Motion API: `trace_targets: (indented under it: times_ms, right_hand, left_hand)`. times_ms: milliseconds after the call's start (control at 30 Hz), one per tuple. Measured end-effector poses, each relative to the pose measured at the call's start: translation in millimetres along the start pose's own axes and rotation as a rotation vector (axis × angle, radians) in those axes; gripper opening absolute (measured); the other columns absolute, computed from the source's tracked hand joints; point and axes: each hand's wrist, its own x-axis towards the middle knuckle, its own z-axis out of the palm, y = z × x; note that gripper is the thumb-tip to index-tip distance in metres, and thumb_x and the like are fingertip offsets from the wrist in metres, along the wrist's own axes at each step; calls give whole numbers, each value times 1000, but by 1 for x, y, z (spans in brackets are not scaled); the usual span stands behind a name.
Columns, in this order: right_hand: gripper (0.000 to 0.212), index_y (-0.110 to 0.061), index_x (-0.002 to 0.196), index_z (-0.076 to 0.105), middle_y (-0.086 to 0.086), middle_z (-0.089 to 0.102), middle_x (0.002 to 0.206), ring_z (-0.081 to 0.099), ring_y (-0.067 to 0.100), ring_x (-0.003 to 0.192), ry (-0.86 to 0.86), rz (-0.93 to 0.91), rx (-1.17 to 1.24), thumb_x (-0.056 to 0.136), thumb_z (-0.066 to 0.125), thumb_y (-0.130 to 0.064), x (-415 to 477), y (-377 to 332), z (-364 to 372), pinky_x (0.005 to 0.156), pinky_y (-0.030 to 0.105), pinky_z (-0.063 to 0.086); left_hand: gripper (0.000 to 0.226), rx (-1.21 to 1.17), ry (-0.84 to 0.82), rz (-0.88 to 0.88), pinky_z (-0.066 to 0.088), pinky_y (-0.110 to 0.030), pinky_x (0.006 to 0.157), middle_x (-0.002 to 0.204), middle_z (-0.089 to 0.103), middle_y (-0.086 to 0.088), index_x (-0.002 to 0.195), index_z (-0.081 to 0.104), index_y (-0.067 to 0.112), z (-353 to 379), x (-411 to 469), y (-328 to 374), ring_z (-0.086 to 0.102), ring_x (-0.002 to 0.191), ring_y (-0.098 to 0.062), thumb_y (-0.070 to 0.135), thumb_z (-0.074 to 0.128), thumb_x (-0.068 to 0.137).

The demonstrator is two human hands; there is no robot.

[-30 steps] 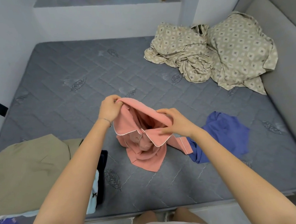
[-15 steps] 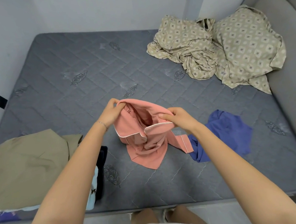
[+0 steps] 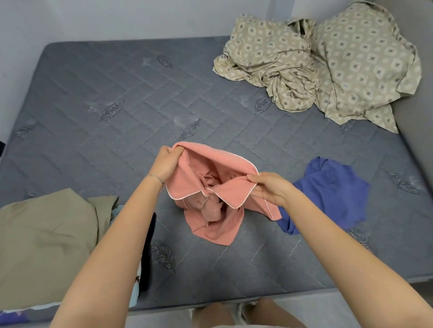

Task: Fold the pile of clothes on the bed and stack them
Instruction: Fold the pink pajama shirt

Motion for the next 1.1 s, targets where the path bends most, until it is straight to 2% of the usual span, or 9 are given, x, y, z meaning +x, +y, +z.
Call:
trace_targets:
  times_ms: [167, 267, 367, 467, 633, 767, 867, 967, 1100]
  right_hand:
    - [17, 3, 101, 60, 7, 73, 76, 72, 13, 69, -88, -56, 207, 101, 44, 0, 0, -10, 9, 61, 26, 59]
    - [27, 7, 110, 60, 16, 69, 98, 70, 20, 84, -100, -53, 340, 104, 41, -11, 3, -11, 12, 70, 28, 60]
    - [36, 7, 110, 58, 22, 65, 108, 70, 25, 86, -121, -36, 478, 107, 36, -21, 4, -11, 13, 66, 32, 60]
    - [41, 9, 117, 55, 25, 63, 112, 69, 31, 89, -130, -3, 555, 107, 34, -24, 5, -12, 13, 68, 42, 61]
    - [31, 5, 130, 48, 24, 64, 107, 71, 29, 84, -54, -159, 637, 103, 41, -8, 11, -24, 6, 61, 37, 60]
    - [32, 6, 105, 60, 18, 69, 87, 71, 22, 67, -48, -135, 428, 104, 44, -22, 7, -36, -3, 53, 31, 58]
    - [17, 4, 105, 63, 9, 74, 83, 72, 14, 73, -72, -191, 256, 99, 52, -9, 13, -37, -16, 71, 25, 59]
    - [33, 2, 123, 58, 9, 72, 102, 69, 17, 93, -134, -183, -5, 90, 56, 8, 19, -30, -23, 89, 27, 55]
    - [60, -2, 136, 49, -8, 70, 72, 64, 10, 81, -5, -211, -362, 81, 68, 11, 25, -19, -23, 87, 20, 49]
  left_hand:
    - [22, -115, -38, -149, 37, -30, 65, 79, 51, -5, 83, 48, 16, -4, 13, -16, 50, 75, -19, 33, 53, 97]
    - [26, -192, -74, -172, 42, -29, 67, 85, 58, -5, 93, 56, 14, -5, 18, -21, 55, 79, -19, 40, 59, 92]
    - [58, -219, -186, -137, 42, -32, 75, 85, 57, -6, 95, 61, 13, -6, 14, -23, 55, 82, -18, 59, 73, 62]
    - [103, -242, -287, -104, 46, -30, 80, 97, 64, 0, 120, 52, 11, -3, 9, -30, 61, 87, -11, 73, 82, 43]
    - [84, -250, -424, -13, 50, -23, 87, 115, 64, -2, 118, 40, 30, 4, 0, -51, 62, 102, -10, 27, 89, 49]
    - [50, 46, -239, 184, 44, -28, 83, 104, 62, -5, 101, 57, 23, 13, -2, -60, 54, 92, -14, 36, 75, 57]
    - [24, 95, -171, 276, 43, -18, 81, 96, 63, -1, 96, 62, 21, 15, 1, -52, 54, 86, -7, 21, 72, 74]
    - [18, 143, -204, 324, 41, -10, 74, 92, 59, 0, 97, 61, 13, 11, 3, -35, 54, 78, 1, -2, 63, 86]
    - [28, 102, -292, 366, 41, -26, 68, 79, 55, 10, 87, 63, 12, 7, -7, -11, 48, 75, -7, 36, 63, 73]
